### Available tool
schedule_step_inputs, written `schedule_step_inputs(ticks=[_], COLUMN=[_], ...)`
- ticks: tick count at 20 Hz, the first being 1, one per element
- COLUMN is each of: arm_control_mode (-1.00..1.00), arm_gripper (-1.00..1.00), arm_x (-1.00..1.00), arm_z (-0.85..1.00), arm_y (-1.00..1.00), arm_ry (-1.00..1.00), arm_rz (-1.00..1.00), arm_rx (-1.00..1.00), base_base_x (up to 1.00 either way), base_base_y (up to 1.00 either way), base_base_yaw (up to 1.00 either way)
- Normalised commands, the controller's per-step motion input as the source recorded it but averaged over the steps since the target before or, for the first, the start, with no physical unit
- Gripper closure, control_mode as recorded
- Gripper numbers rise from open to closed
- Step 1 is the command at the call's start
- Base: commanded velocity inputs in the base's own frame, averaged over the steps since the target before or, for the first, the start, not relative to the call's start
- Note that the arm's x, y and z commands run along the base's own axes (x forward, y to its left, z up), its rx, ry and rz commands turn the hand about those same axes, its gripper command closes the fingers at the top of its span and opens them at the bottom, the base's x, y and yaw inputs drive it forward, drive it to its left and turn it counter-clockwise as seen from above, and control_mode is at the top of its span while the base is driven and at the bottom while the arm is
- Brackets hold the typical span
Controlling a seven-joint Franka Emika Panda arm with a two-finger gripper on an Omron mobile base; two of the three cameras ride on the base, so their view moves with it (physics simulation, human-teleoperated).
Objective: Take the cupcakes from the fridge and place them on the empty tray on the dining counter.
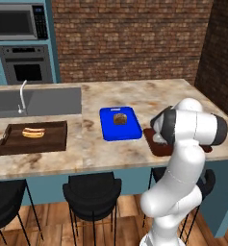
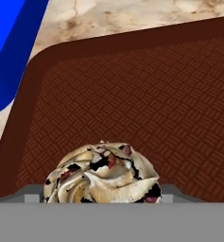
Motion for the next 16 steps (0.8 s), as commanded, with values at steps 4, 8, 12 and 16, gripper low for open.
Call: schedule_step_inputs(ticks=[4, 8, 12, 16], arm_control_mode=[-1.0, -1.0, -1.0, -1.0], arm_gripper=[-1.0, -1.0, -1.0, -1.0], arm_x=[0.03, -0.01, -0.01, -0.13], arm_z=[-0.03, 0.0, 0.04, 0.4], arm_y=[0.0, 0.0, 0.0, 0.0], arm_ry=[0.01, 0.0, 0.0, 0.0], arm_rz=[0.0, 0.0, 0.0, 0.0], arm_rx=[0.0, 0.0, 0.0, 0.0], base_base_x=[0.0, 0.0, 0.0, 0.0], base_base_y=[0.0, 0.0, 0.0, 0.0], base_base_yaw=[0.0, 0.0, 0.0, 0.0])
